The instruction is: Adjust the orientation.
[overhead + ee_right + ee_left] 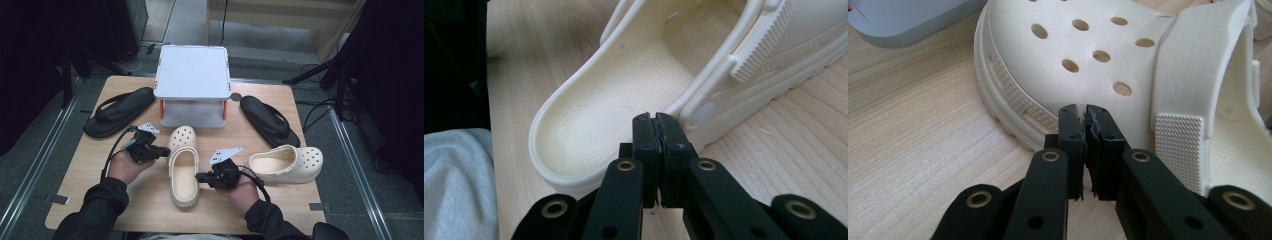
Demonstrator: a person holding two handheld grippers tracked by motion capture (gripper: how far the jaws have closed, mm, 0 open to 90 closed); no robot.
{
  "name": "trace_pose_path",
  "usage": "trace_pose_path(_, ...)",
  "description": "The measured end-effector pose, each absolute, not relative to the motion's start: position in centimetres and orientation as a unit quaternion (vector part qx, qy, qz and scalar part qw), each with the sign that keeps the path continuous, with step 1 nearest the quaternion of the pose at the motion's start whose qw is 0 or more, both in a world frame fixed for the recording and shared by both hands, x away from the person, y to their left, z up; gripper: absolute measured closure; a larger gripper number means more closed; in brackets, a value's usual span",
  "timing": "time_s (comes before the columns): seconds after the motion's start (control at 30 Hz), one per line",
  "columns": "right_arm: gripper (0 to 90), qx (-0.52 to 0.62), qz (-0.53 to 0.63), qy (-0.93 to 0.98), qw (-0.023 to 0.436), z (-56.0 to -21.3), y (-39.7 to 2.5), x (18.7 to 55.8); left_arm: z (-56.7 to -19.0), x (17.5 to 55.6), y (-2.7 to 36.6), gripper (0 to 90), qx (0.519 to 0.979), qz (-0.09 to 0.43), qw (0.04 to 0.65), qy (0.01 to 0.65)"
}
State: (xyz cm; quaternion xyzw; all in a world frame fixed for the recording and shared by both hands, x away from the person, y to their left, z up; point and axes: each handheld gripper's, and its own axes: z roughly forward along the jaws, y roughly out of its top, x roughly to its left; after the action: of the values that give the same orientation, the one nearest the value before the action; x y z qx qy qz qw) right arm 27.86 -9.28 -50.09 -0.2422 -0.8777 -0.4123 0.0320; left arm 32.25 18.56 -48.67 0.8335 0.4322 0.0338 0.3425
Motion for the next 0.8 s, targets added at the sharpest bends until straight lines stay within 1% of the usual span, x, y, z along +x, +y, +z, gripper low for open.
trace_pose_path(0.13, 88.6, -0.239, -0.417, -0.876, 0.034, -50.2, -9.1, 27.9, -48.7, 32.5, 18.6, 86.6, 0.833, 0.035, 0.342, 0.433)
trace_pose_path(0.33, 85.1, -0.246, -0.42, -0.873, 0.038, -49.9, -9.5, 28.0, -48.3, 32.4, 18.9, 83.6, 0.83, 0.032, 0.346, 0.435)
trace_pose_path(0.4, 80.6, -0.251, -0.423, -0.87, 0.036, -49.7, -9.8, 28.1, -47.9, 32.2, 19.2, 80.4, 0.827, 0.031, 0.355, 0.434)
trace_pose_path(0.47, 77.2, -0.257, -0.424, -0.868, 0.036, -49.4, -10.3, 28.1, -47.5, 32.1, 19.4, 74.4, 0.826, 0.033, 0.358, 0.435)
trace_pose_path(0.5, 75.5, -0.259, -0.424, -0.867, 0.032, -49.4, -10.4, 28.1, -47.2, 32.0, 19.5, 72.9, 0.826, 0.035, 0.36, 0.432)
trace_pose_path(0.63, 69.5, -0.27, -0.431, -0.861, 0.027, -48.8, -11.3, 28.2, -46.7, 31.9, 19.9, 64.1, 0.825, 0.022, 0.362, 0.433)
trace_pose_path(0.7, 67.9, -0.277, -0.433, -0.858, 0.025, -48.5, -11.9, 28.2, -46.3, 31.9, 20.3, 61.4, 0.821, 0.01, 0.37, 0.435)
trace_pose_path(0.8, 66.0, -0.284, -0.433, -0.856, 0.016, -48.0, -12.7, 28.2, -45.9, 31.8, 20.5, 56.4, 0.823, 0.019, 0.367, 0.433)
